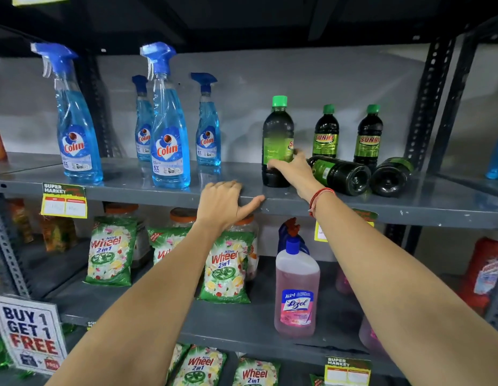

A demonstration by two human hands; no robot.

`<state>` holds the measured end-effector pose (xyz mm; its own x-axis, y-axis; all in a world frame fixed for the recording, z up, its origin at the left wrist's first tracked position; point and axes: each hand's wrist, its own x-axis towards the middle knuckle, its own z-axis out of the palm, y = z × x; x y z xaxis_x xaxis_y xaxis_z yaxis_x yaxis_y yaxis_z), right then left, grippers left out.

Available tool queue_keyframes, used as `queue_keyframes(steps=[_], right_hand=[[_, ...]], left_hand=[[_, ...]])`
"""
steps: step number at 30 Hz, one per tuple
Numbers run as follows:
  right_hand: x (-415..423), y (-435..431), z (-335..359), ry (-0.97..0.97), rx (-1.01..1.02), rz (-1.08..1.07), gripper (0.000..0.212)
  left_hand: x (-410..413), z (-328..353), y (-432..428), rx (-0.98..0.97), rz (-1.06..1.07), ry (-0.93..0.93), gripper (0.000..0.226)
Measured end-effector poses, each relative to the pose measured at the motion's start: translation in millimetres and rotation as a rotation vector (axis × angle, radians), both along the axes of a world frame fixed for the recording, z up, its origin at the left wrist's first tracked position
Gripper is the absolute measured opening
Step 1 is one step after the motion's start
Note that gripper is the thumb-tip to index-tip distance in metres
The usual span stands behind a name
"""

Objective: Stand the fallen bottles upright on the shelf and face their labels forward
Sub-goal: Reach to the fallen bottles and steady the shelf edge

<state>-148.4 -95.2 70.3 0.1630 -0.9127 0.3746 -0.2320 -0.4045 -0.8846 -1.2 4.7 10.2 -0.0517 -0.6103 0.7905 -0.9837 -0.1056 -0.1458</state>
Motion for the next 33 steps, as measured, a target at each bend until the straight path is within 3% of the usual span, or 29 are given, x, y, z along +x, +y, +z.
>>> queue_keyframes(steps=[3, 8, 13, 17, 19, 24, 29, 33], right_hand=[[0.8, -2.2, -1.7, 0.057, -0.043, -0.029, 0.064], [6.1, -1.3, -3.2, 0.169, -0.128, -0.081, 0.099], [1.7, -6.3, -4.8, 0.075, -0.041, 0.013, 0.072], [5.5, -1.5, -6.3, 0.234, -0.211, -0.115, 0.094], [6.0, -0.3, -5.8, 0.222, -0.18, -0.081, 0.098], [1.4, -2.0, -6.0, 0.133, -0.061, 0.011, 0.074], [5.0, 1.0, -4.7, 0.233, -0.171, -0.079, 0.085], [6.2, 2.9, -4.7, 0.197, -0.125, -0.009, 0.087]], left_hand=[[-13.4, 2.2, -4.9, 0.004, -0.054, -0.028, 0.08], [-18.3, -3.7, -10.7, -0.035, -0.037, 0.013, 0.077], [-19.3, -5.0, -9.7, -0.082, -0.062, 0.015, 0.074], [-18.8, -5.4, -9.7, -0.079, -0.056, 0.024, 0.076], [-19.1, -5.2, -9.0, -0.081, -0.068, 0.031, 0.075], [-19.3, -5.7, -9.3, -0.079, -0.063, 0.03, 0.08], [-19.7, -2.7, -7.0, -0.072, -0.069, 0.05, 0.09], [-17.3, -4.1, -4.8, -0.052, -0.069, 0.046, 0.089]])
